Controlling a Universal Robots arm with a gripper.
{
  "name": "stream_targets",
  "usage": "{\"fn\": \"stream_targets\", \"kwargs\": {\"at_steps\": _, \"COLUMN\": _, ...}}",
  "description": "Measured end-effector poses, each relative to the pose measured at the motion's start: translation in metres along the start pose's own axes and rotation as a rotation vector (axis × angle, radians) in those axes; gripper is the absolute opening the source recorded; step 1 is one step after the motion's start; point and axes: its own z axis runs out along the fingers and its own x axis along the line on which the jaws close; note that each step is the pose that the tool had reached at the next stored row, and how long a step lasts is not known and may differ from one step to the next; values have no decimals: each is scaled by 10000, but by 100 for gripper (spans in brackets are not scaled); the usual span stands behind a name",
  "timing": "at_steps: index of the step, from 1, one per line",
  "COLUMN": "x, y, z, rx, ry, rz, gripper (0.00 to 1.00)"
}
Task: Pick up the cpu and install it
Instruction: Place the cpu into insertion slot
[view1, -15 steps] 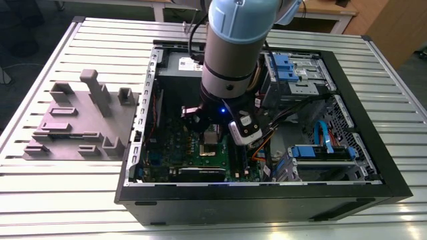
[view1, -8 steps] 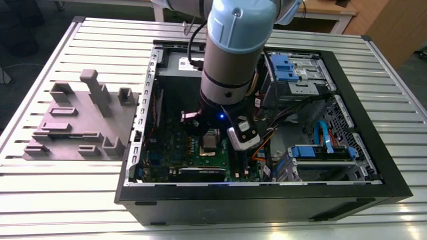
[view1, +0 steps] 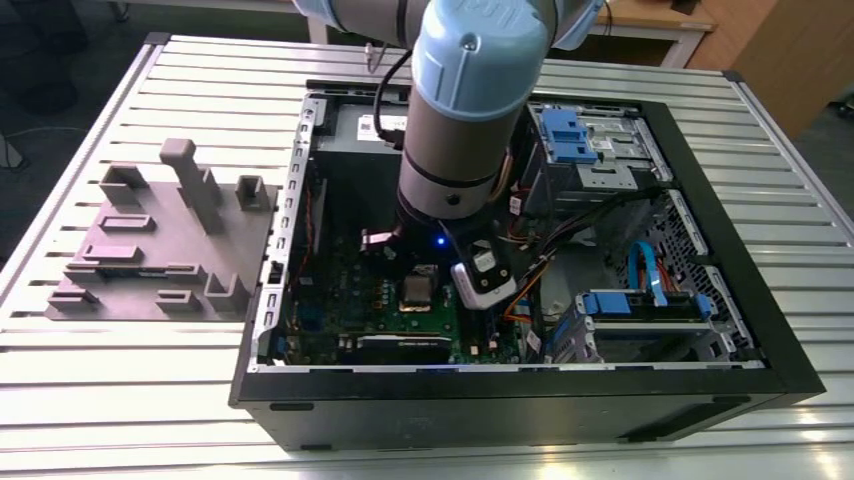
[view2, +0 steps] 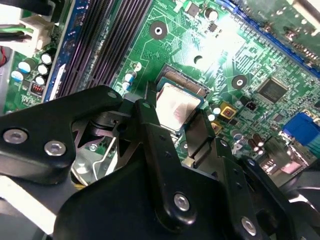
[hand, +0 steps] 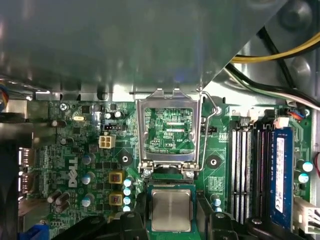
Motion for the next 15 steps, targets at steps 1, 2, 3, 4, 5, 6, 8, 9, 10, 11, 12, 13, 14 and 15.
{"fn": "stream_targets", "kwargs": {"at_steps": 1, "x": 1, "y": -2, "z": 8, "rx": 1, "ry": 1, "rz": 0, "gripper": 47}}
{"fn": "stream_targets", "kwargs": {"at_steps": 2, "x": 2, "y": -3, "z": 15, "rx": 2, "ry": 1, "rz": -1, "gripper": 47}}
{"fn": "stream_targets", "kwargs": {"at_steps": 3, "x": 3, "y": -3, "z": 24, "rx": 1, "ry": 0, "rz": -2, "gripper": 47}}
{"fn": "stream_targets", "kwargs": {"at_steps": 4, "x": 7, "y": -4, "z": 31, "rx": 2, "ry": 1, "rz": 0, "gripper": 47}}
{"fn": "stream_targets", "kwargs": {"at_steps": 5, "x": 12, "y": -6, "z": 36, "rx": 2, "ry": 1, "rz": 0, "gripper": 47}}
{"fn": "stream_targets", "kwargs": {"at_steps": 6, "x": 17, "y": -8, "z": 41, "rx": 3, "ry": 1, "rz": 0, "gripper": 47}}
{"fn": "stream_targets", "kwargs": {"at_steps": 8, "x": 23, "y": -11, "z": 52, "rx": 1, "ry": 0, "rz": 1, "gripper": 47}}
{"fn": "stream_targets", "kwargs": {"at_steps": 9, "x": 24, "y": -13, "z": 57, "rx": 4, "ry": 1, "rz": 4, "gripper": 47}}
{"fn": "stream_targets", "kwargs": {"at_steps": 10, "x": 25, "y": -14, "z": 62, "rx": 4, "ry": 1, "rz": 13, "gripper": 47}}
{"fn": "stream_targets", "kwargs": {"at_steps": 11, "x": 26, "y": -16, "z": 66, "rx": 4, "ry": 0, "rz": 21, "gripper": 47}}
{"fn": "stream_targets", "kwargs": {"at_steps": 12, "x": 27, "y": -17, "z": 70, "rx": 4, "ry": 1, "rz": 30, "gripper": 47}}
{"fn": "stream_targets", "kwargs": {"at_steps": 13, "x": 27, "y": -18, "z": 75, "rx": 4, "ry": 1, "rz": 39, "gripper": 47}}
{"fn": "stream_targets", "kwargs": {"at_steps": 14, "x": 27, "y": -20, "z": 79, "rx": 3, "ry": 1, "rz": 49, "gripper": 47}}
{"fn": "stream_targets", "kwargs": {"at_steps": 15, "x": 28, "y": -24, "z": 84, "rx": 0, "ry": 0, "rz": 56, "gripper": 47}}
